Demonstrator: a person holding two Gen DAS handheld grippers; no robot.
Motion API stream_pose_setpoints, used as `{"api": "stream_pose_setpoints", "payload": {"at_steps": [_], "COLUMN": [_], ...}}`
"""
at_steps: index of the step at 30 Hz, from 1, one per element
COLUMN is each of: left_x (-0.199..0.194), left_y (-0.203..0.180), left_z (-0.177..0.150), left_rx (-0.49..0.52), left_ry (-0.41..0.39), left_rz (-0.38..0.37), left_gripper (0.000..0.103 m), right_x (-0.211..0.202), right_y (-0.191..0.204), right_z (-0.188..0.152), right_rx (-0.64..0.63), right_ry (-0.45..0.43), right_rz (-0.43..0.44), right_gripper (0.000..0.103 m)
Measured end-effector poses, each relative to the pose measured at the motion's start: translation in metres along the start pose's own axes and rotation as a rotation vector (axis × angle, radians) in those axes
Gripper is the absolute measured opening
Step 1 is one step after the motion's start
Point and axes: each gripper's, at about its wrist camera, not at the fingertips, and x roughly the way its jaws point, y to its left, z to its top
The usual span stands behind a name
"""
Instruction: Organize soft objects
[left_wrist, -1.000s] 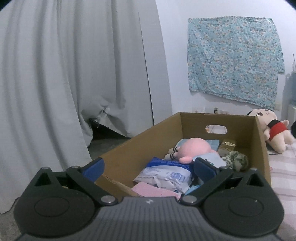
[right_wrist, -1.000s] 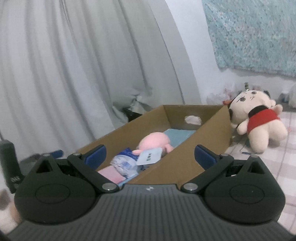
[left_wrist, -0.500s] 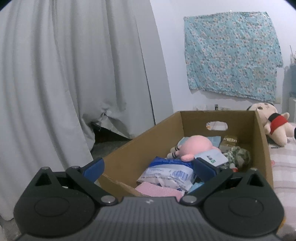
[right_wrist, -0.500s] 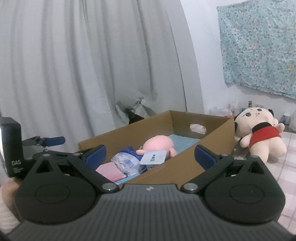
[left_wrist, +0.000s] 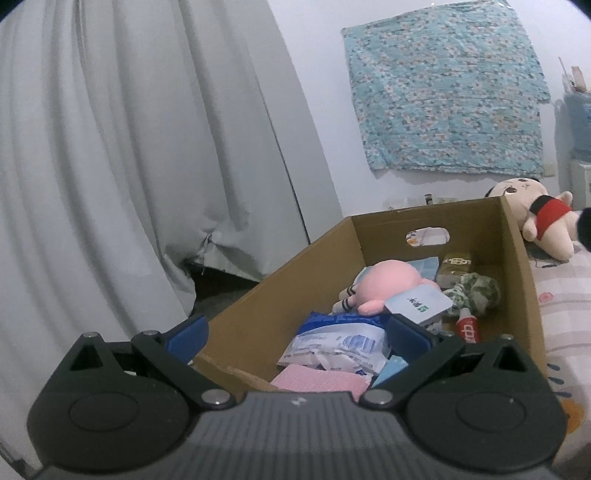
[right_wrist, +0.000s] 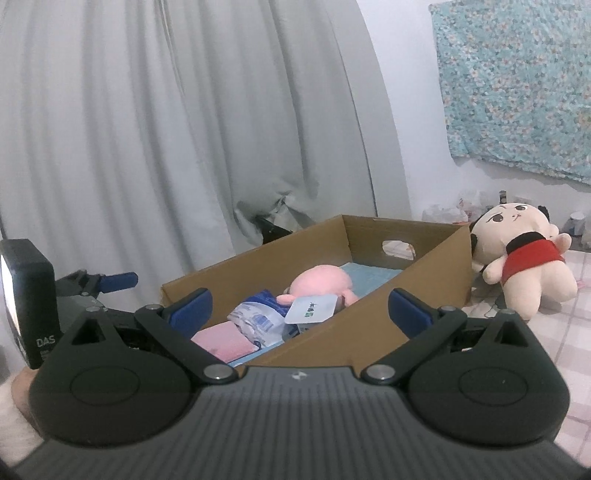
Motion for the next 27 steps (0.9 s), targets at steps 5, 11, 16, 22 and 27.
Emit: {"api": "stream_pose_setpoints", "payload": {"at_steps": [5, 11, 16, 22, 27], "left_x": [-0.004, -0.007, -0.006, -0.005, -0.003], "left_y": [-0.007, -0.013, -0.012, -0.011, -0.009], "left_z": [-0.001, 0.000, 0.001, 0.000, 0.000], "left_rx": [0.042, 0.077, 0.065, 0.068, 0.065], "left_ry": [-0.032, -0.046, -0.043, -0.043, -0.035], "left_rz": [0.000, 0.005, -0.012, -0.012, -0.013], "left_gripper": [0.103, 0.103, 0.103, 0.103, 0.103], "right_x": [0.002, 0.003, 0.002, -0.002, 0.001], "right_y": [0.002, 0.004, 0.001, -0.002, -0.004], "right_z": [-0.002, -0.002, -0.001, 0.001, 0.000], "right_rx": [-0.014, -0.022, -0.017, 0.002, 0.008], "right_ry": [0.013, 0.012, 0.014, 0.007, 0.016], "right_rz": [-0.010, -0.008, -0.014, -0.004, -0.014], "right_gripper": [0.102, 0.102, 0.102, 0.102, 0.102]}}
